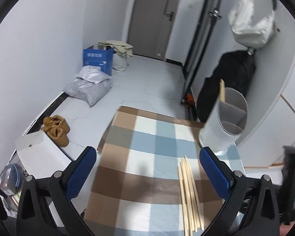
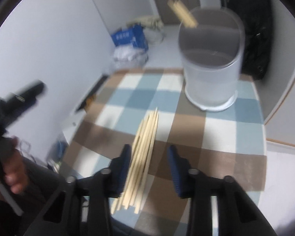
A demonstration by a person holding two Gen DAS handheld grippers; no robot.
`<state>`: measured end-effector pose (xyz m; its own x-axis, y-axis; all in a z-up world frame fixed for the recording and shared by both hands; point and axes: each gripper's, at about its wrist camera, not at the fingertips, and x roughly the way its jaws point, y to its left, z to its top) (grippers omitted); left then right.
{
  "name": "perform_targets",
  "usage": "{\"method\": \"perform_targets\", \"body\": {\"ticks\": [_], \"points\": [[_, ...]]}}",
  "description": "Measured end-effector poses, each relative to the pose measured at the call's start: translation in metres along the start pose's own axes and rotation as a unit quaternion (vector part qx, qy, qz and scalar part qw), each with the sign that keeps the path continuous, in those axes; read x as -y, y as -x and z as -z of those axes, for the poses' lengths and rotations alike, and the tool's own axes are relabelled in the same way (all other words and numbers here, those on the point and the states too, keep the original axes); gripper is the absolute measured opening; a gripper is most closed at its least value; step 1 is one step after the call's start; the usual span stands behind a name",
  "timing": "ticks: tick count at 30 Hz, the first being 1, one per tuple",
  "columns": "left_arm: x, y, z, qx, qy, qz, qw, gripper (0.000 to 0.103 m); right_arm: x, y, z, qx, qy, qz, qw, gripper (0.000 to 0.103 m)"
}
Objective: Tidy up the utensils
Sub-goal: 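Move both tools back down to the chopstick bundle, then close the right tool on one chopstick from the bundle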
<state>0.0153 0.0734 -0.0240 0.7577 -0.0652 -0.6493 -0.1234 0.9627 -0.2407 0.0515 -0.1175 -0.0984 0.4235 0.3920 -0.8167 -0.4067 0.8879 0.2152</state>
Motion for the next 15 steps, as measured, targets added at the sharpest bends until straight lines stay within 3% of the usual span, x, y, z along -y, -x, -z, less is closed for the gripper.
{"method": "perform_targets", "body": {"ticks": [4,8,11,15], "points": [[-0.01,-0.001,0.007,-0.006,0.01,-0.005,0.9999,0.102,-0.004,-0.037,-0.009,-0.05,0.017,0.021,0.998,0.02],[-0.021,-0.007,0.007,-0.019,0.028,-0.006,0.9994,0.102,-0.008,-0.067,-0.017,-0.091,0.032,0.03,0.995,0.019],[-0.029,-0.009,0.006,-0.028,0.041,0.006,0.9987,0.102,-0.014,-0.078,-0.022,-0.104,0.059,0.055,0.991,0.019],[-0.031,-0.008,0.008,-0.028,0.034,0.002,0.999,0.102,-0.016,-0.088,-0.026,-0.126,0.068,0.079,0.987,0.01]]}}
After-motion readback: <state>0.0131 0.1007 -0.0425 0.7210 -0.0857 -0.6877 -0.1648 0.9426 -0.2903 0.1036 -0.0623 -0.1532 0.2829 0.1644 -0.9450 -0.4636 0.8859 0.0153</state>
